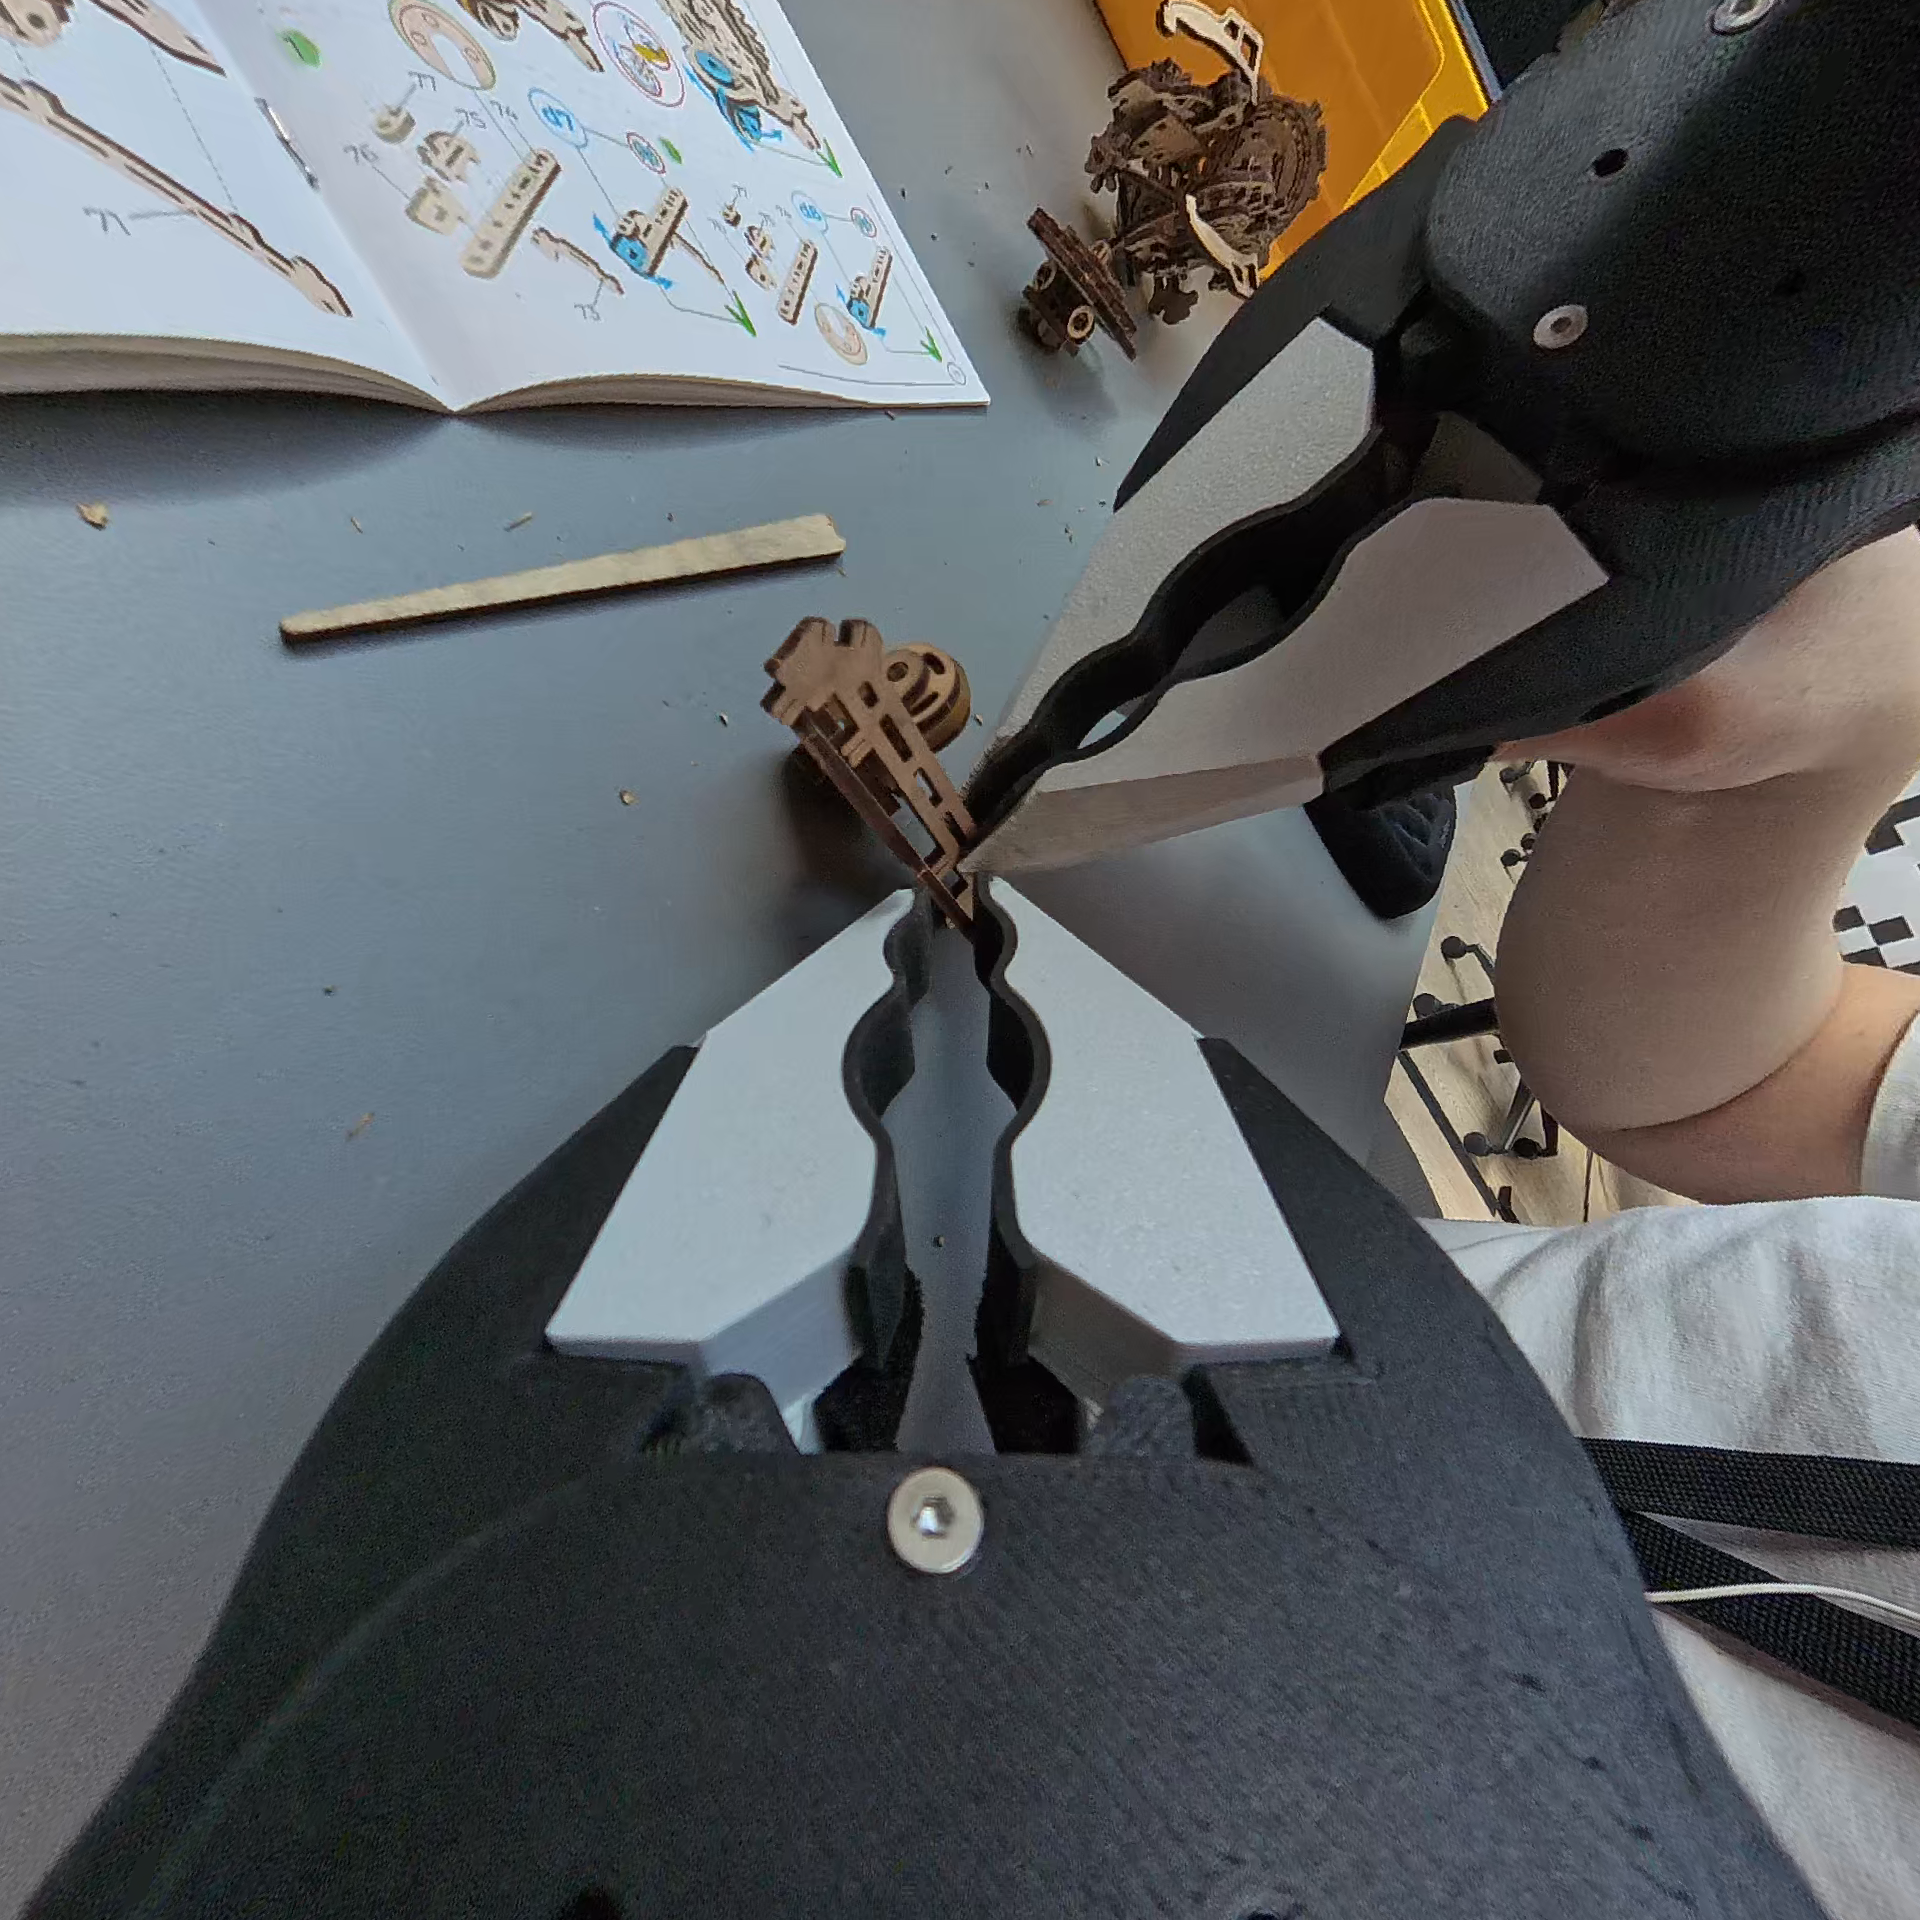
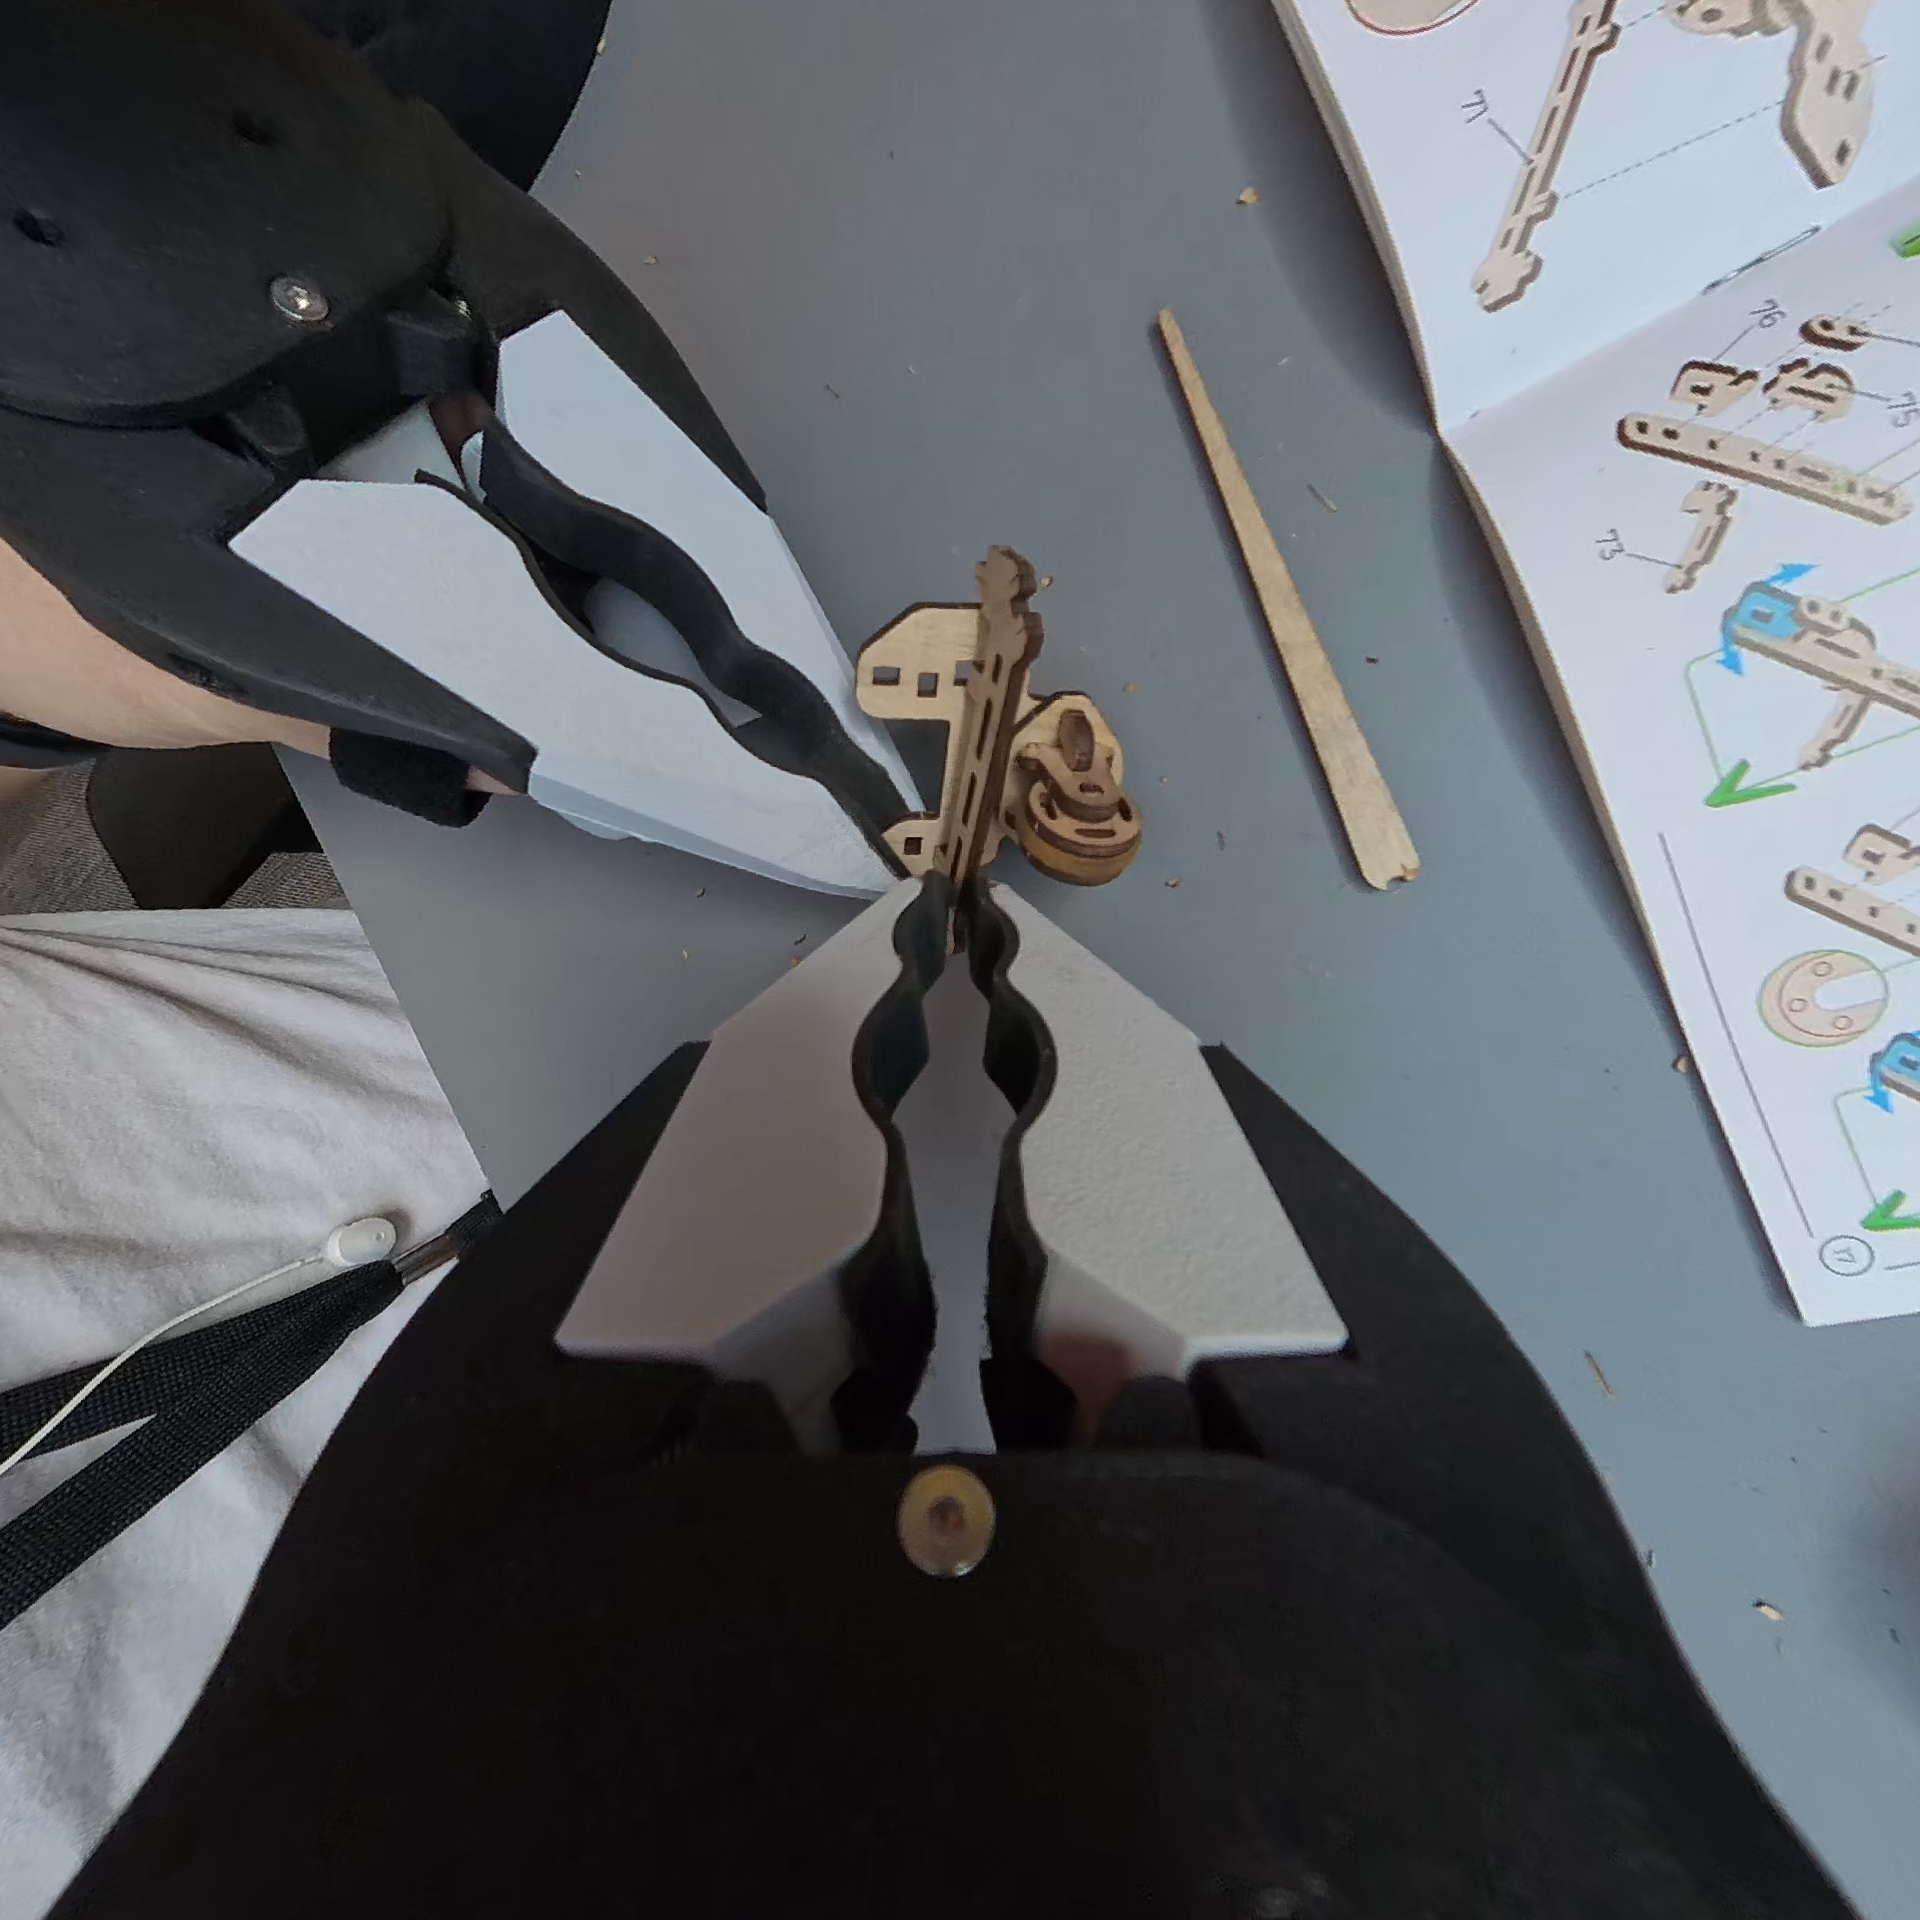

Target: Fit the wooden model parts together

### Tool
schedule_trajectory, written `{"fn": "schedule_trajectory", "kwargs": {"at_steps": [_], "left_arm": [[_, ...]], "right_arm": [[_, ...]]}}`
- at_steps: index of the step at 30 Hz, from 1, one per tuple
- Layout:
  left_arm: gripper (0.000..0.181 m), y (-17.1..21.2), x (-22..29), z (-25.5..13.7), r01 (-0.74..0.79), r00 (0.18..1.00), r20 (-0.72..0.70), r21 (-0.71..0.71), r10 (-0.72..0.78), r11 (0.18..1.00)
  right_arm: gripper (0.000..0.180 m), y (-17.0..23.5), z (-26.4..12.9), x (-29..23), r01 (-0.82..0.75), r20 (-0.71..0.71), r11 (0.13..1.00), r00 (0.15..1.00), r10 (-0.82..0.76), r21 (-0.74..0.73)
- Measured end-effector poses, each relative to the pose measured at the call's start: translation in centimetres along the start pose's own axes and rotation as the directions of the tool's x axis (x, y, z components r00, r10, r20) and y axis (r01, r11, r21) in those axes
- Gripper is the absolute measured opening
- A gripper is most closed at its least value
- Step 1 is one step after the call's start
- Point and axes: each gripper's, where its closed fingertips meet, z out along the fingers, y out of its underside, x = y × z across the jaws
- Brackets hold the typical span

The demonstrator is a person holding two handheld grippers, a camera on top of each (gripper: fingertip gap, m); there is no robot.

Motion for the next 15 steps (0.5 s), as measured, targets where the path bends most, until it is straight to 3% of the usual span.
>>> {"fn": "schedule_trajectory", "kwargs": {"at_steps": [1, 7, 15], "left_arm": [[0.005, 0.0, 0.02, -0.01, -0.001, 1.0, 0.0, 0.0, 0.001, 1.0], [0.003, 0.07, 0.02, -0.1, 0.036, 0.999, -0.039, -0.011, -0.036, 0.999], [0.004, 0.17, 0.04, -0.06, 0.018, 0.999, -0.038, -0.024, -0.019, 1.0]], "right_arm": [[0.004, 0.03, -0.03, -0.04, -0.002, -0.005, 1.0, 1.0, 0.002, 0.012], [0.003, -0.02, -0.27, -0.25, -0.025, 0.002, 0.998, 1.0, 0.025, 0.063], [0.003, 0.07, -0.18, -0.31, -0.025, 0.064, 0.999, 0.998, 0.028, -0.046]]}}
